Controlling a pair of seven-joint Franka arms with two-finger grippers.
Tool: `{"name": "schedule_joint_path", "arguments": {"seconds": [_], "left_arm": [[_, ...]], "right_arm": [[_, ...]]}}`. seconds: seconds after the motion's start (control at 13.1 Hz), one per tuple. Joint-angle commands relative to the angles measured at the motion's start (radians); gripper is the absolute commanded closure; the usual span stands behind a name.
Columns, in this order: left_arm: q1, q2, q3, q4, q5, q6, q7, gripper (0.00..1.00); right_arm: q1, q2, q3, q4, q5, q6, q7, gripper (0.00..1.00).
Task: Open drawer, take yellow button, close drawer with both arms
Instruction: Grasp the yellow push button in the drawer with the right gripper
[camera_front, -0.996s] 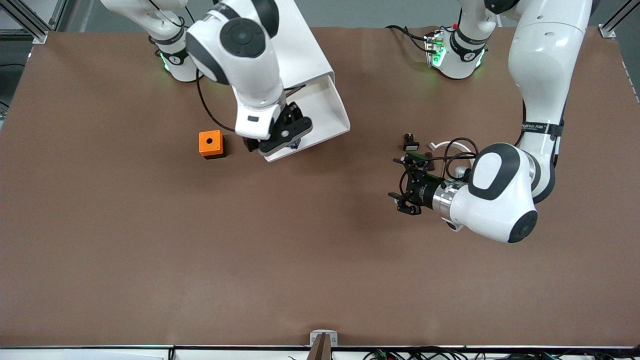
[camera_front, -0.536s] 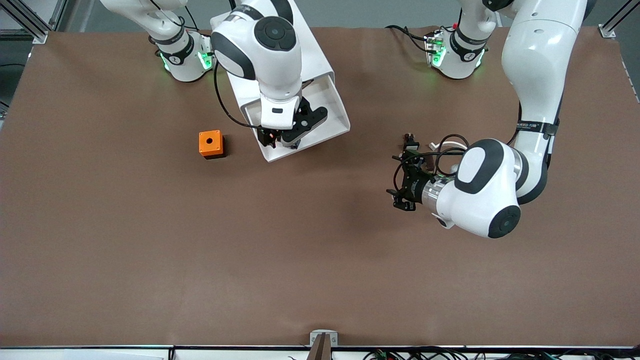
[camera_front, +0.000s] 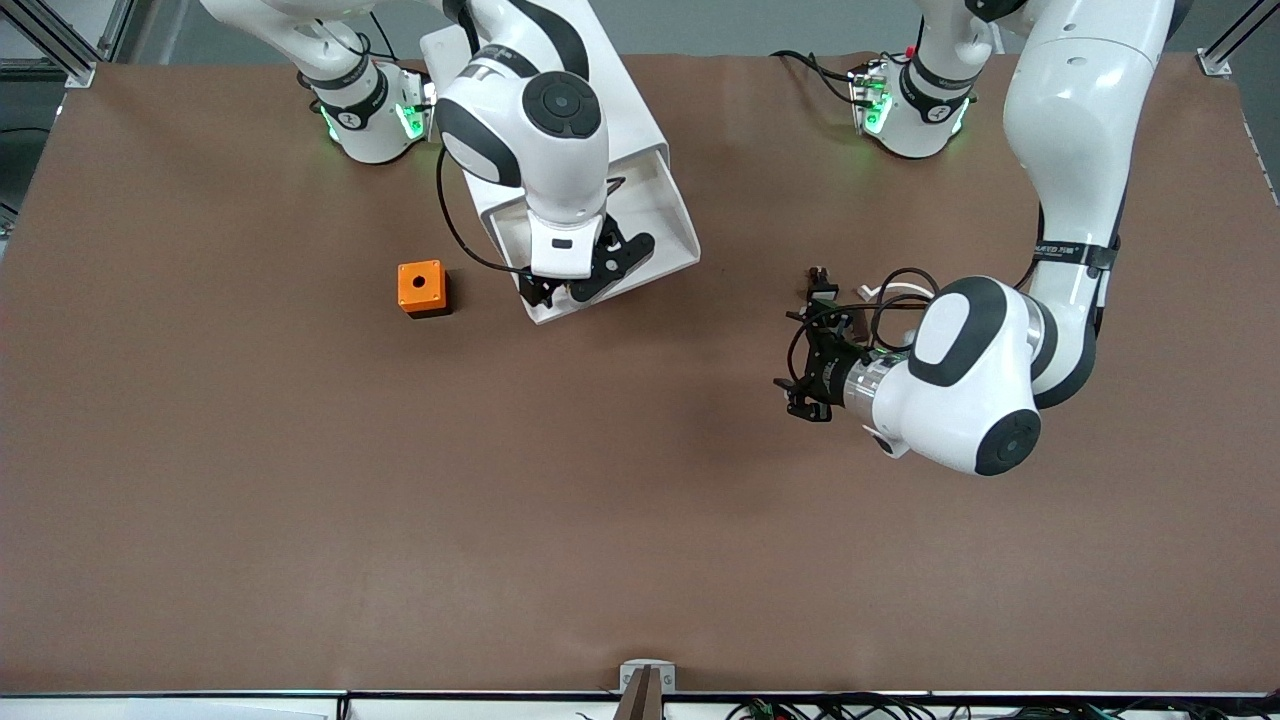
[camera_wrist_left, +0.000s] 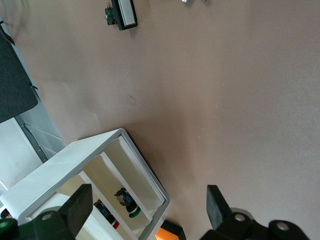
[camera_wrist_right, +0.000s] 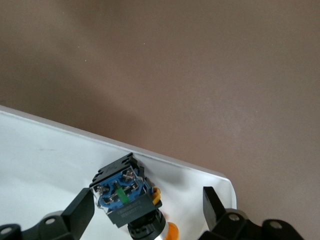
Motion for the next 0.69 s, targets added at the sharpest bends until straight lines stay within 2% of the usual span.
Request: {"name": "schedule_joint_path", "arguments": {"seconds": [0.0,0.08,0.23,0.31,0.54,0.61], "left_arm": [[0.001,-0.027,-0.006,-0.015,0.026,-0.005,0.015,0.0],[0.001,-0.027,-0.006,-0.015,0.026,-0.006,0.015,0.0],[0.001,-0.028,-0.022,-0.014,0.039,-0.006,0.015,0.0],[0.001,-0.028,-0.029,-0.014,0.044,-0.006,0.015,0.0],[-0.001,-0.03,-0.032,-0.014,0.056,-0.006,0.024,0.0],[-0.001,-0.042,-0.033,-0.014,0.07,-0.006,0.044,0.0]], "right_arm": [[-0.015,-0.005,0.018,-0.017,-0.021,0.013,0.011,0.09],[-0.015,-0.005,0.018,-0.015,-0.021,0.013,0.011,0.17],[-0.015,-0.005,0.018,-0.015,-0.02,0.013,0.011,0.44],[-0.015,-0.005,0.018,-0.015,-0.02,0.012,0.011,0.55],[-0.015,-0.007,0.025,-0.01,-0.012,0.006,0.012,0.82],[-0.017,-0.007,0.028,-0.007,-0.009,0.004,0.014,0.87]]}}
